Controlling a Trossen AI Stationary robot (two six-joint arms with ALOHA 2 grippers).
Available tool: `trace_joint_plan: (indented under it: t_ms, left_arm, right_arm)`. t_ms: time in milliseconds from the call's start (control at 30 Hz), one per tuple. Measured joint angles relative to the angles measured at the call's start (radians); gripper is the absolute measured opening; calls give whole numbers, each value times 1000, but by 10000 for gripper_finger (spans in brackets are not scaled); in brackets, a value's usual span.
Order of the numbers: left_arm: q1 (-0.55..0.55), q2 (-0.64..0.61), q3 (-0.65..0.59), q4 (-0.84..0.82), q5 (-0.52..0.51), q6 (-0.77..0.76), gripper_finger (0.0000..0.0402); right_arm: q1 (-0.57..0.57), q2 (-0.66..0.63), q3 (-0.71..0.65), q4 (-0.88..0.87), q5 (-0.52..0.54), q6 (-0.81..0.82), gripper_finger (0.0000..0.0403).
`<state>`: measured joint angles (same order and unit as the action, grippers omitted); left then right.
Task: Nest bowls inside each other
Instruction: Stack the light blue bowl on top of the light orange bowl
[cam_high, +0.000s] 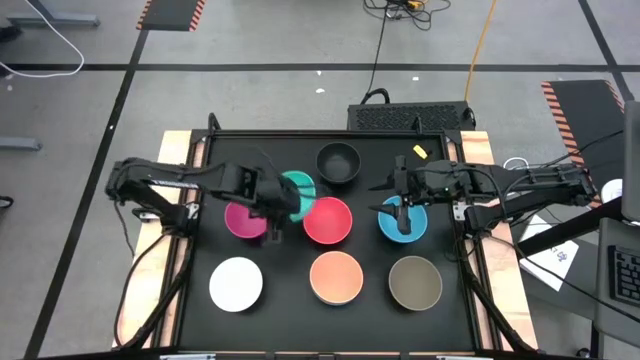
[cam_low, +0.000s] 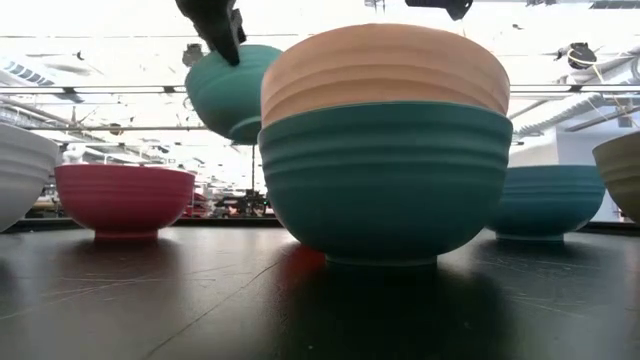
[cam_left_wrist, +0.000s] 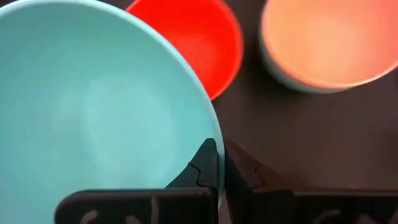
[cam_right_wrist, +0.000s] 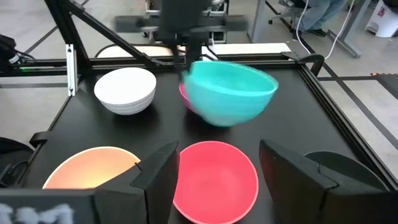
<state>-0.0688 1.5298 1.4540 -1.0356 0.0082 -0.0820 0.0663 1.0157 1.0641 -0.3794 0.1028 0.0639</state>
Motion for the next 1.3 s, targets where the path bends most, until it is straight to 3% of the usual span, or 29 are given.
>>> trace_joint_plan:
  t_ms: [267,500,700,1300]
  left_arm:
    - [-113,189,275,-94,-49,26,5]
    - [-210,268,437,-121,-37,53,5]
    - [-286,325,500,-116,-29,34,5]
    - [-325,437,520,-49,84,28,5]
  right_arm:
    - [-13,0,0,-19,0,3,215]
    - [-13,0,0,-23,0,19,215]
    - [-13,0,0,-22,0,22,215]
    - [-13,0,0,-26,0,34,215]
